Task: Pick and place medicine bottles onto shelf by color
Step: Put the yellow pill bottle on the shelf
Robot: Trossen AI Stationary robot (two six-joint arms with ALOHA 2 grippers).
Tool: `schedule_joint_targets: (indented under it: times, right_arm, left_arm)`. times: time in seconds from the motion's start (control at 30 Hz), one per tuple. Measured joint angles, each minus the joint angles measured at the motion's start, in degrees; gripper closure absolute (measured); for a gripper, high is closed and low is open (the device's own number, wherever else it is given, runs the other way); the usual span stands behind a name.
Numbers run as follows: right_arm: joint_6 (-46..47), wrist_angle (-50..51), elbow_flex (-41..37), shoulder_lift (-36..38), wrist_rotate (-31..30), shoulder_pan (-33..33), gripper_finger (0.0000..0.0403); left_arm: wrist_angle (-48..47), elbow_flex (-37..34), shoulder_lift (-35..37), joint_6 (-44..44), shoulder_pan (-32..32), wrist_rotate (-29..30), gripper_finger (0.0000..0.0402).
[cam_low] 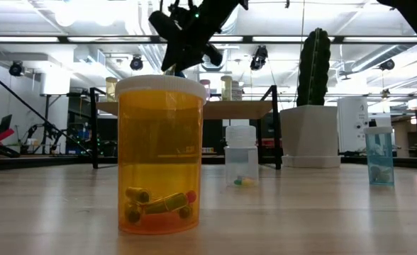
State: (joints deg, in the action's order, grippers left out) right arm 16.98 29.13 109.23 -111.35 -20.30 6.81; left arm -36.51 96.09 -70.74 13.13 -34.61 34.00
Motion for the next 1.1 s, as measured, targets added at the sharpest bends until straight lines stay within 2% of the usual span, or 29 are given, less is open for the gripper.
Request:
schedule_joint_targets:
  times: [0.13, 0.7, 0.93, 1.1]
  right_arm:
    - [-2.64, 1.17, 0.00, 0.32, -0.71, 0.11, 0.0294]
    - [-1.58, 2.66, -0.02, 0.13, -0.65, 0.68, 0.0294]
    - [-3.85, 0.23, -0.47, -0.43, -0.11, 0.70, 0.0294]
    - [-8.61, -3.48, -0.26, -2.20, 8.23, 0.71, 0.0294]
  left_arm:
    - [0.00, 0.00, -0.03, 0.00, 0.00, 0.21, 0.0237]
    - [0.02, 0.00, -0.15, 0.08, 0.00, 1.03, 0.0237]
    - [0.01, 0.00, -0.15, -0.08, 0.00, 1.03, 0.0237]
    - [0.00, 0.00, -0.13, -0.42, 0.02, 1.03, 0.0237]
